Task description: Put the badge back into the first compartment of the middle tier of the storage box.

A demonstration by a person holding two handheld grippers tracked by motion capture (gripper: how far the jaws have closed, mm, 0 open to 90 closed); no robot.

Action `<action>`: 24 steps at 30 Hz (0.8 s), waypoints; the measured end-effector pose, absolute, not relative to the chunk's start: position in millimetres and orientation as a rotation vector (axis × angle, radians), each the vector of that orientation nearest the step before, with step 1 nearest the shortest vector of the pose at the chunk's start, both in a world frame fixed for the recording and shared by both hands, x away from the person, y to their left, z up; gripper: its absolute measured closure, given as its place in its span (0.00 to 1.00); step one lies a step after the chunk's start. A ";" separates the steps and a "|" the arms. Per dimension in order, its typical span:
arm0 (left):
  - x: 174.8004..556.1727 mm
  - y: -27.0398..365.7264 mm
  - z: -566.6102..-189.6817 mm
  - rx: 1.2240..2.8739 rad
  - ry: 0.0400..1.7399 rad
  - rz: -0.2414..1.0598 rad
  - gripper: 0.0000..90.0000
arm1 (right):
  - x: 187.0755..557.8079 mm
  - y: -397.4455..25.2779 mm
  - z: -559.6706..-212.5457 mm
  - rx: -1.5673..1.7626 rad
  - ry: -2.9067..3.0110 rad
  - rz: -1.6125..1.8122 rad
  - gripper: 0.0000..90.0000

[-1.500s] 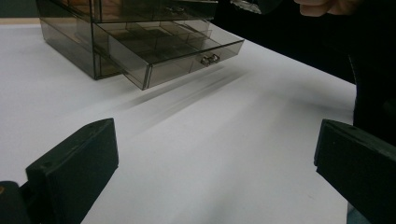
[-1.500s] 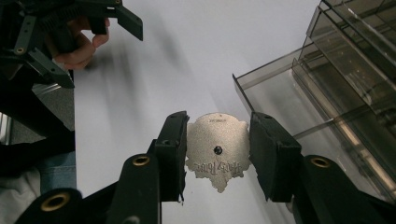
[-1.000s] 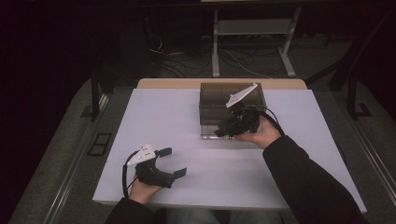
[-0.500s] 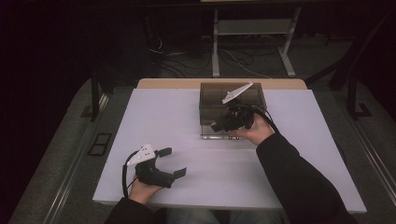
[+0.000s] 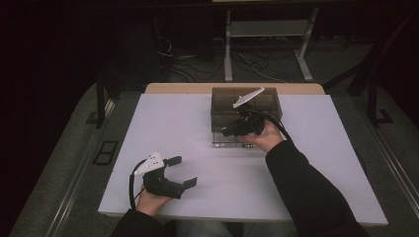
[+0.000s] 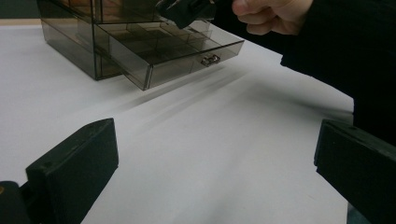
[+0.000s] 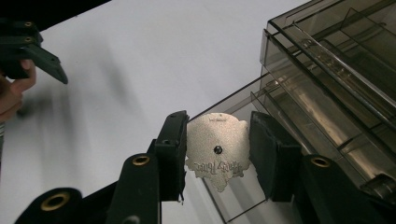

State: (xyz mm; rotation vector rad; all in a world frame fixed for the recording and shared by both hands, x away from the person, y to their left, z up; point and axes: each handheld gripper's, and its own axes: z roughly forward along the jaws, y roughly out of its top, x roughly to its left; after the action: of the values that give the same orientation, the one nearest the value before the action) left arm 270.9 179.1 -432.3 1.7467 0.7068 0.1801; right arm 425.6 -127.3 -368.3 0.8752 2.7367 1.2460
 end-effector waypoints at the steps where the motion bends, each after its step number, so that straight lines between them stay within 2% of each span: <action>1: 270.9 179.1 -432.3 1.747 0.706 0.180 0.00 | 426.4 -126.6 -369.6 0.881 2.735 1.245 0.63; 24: 271.2 179.7 -432.2 1.749 0.704 0.181 0.00 | 439.0 -114.6 -395.5 0.921 2.742 1.169 0.63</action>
State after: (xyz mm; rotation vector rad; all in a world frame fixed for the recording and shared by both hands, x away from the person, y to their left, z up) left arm 271.2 179.7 -432.2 1.7491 0.7043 0.1808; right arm 439.0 -114.6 -395.5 0.9207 2.7420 1.1691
